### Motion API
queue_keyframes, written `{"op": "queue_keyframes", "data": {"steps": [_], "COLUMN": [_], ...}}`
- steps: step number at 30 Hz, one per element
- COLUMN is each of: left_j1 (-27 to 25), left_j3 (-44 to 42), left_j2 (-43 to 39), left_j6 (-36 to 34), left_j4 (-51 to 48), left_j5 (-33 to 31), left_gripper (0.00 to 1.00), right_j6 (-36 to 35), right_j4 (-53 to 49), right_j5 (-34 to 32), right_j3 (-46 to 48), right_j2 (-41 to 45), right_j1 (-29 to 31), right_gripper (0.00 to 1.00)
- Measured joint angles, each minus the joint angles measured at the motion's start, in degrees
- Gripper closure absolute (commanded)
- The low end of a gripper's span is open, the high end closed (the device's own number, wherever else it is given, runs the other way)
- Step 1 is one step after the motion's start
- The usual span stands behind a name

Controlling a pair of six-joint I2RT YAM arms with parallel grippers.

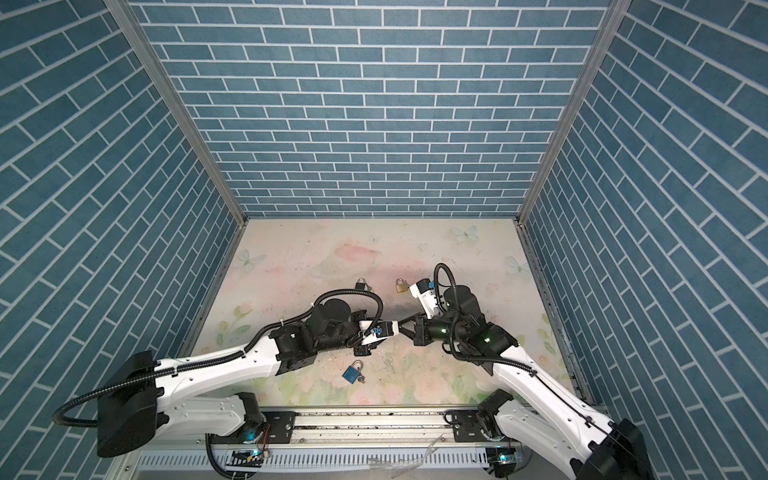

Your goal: Lock with the key

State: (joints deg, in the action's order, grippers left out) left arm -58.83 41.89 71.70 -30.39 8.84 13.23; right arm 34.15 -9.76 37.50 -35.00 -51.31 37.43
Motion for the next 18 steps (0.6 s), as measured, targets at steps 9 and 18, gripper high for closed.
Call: {"op": "queue_keyframes", "data": {"steps": [9, 18], "left_j1": [0.00, 0.09], "left_j3": [0.52, 0.63], "left_j2": [0.28, 0.28], "left_j6": [0.63, 1.33], "left_j4": [-1.64, -1.64], "left_j5": [0.31, 1.07], "left_gripper": [1.00, 1.00], "right_j6": [-0.11, -0.11], "right_j4": [1.36, 1.05], "right_j5": [0.94, 0.52], "right_j3": [0.85, 0.85], "right_j2": [-0.98, -0.37], "right_j1": [-0.11, -0.11], "right_gripper": [1.00, 0.96]}}
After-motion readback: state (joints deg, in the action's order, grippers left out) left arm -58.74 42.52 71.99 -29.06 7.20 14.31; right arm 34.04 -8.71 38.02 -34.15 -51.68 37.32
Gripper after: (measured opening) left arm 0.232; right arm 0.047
